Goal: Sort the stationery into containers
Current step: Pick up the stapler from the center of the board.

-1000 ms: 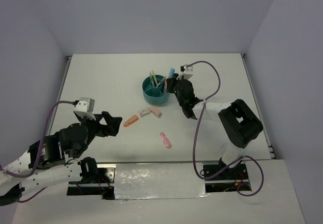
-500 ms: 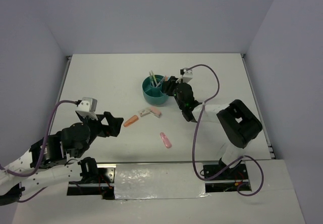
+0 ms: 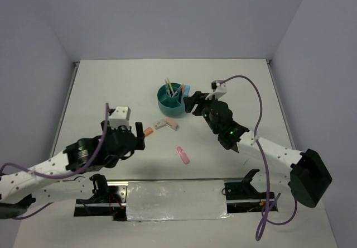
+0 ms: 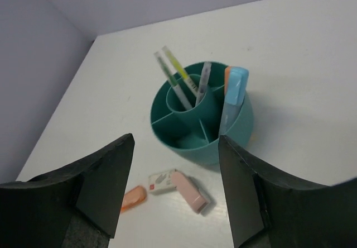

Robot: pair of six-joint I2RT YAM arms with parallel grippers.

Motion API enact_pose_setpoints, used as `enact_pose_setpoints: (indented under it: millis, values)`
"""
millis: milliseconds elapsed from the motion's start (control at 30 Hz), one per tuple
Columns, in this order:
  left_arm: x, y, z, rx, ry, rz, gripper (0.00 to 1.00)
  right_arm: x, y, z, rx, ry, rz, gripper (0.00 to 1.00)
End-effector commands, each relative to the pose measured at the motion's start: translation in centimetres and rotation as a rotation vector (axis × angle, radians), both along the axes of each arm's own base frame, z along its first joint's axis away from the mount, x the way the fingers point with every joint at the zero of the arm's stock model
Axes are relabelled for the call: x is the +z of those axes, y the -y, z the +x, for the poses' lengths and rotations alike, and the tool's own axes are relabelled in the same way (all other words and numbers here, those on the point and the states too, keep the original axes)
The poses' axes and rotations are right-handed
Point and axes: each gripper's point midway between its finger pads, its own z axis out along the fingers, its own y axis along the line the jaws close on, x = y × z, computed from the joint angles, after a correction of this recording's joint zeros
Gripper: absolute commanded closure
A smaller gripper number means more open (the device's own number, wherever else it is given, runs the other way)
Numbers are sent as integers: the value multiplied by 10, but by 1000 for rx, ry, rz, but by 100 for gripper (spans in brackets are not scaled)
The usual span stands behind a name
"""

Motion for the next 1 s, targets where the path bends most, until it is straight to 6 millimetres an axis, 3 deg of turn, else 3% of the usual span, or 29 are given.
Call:
enact_pose_setpoints:
  millis: [0, 67, 133, 200, 300, 567, 600, 733, 967]
  values:
    - [-24, 12, 8, 81, -119, 44, 1, -49, -23, -47, 283, -191, -227, 28]
    - [-34, 30, 17, 57, -153, 11, 1, -75, -35, -71, 418, -255, -323, 26]
    - [-46, 35, 26, 66, -202, -24, 1, -89, -40, -80, 471, -280, -416, 26]
    - [-42, 37, 37, 83, -191, -90, 1, -104, -45, -89, 512, -295, -496, 26]
    - [-26, 35, 43, 49, -174, -215, 1, -109, -53, -88, 547, -254, -522, 26]
    - [10, 24, 10, -128, -79, -284, 1, -137, -78, -47, 573, -217, -733, 33]
    - [8, 23, 6, -163, -75, -269, 1, -153, -79, -45, 587, -236, -773, 33]
    - [10, 27, -11, -281, -63, -274, 1, -159, -91, -29, 583, -209, -808, 32]
    - [4, 37, -25, -387, -69, -292, 1, -169, -95, -12, 550, -187, -857, 32]
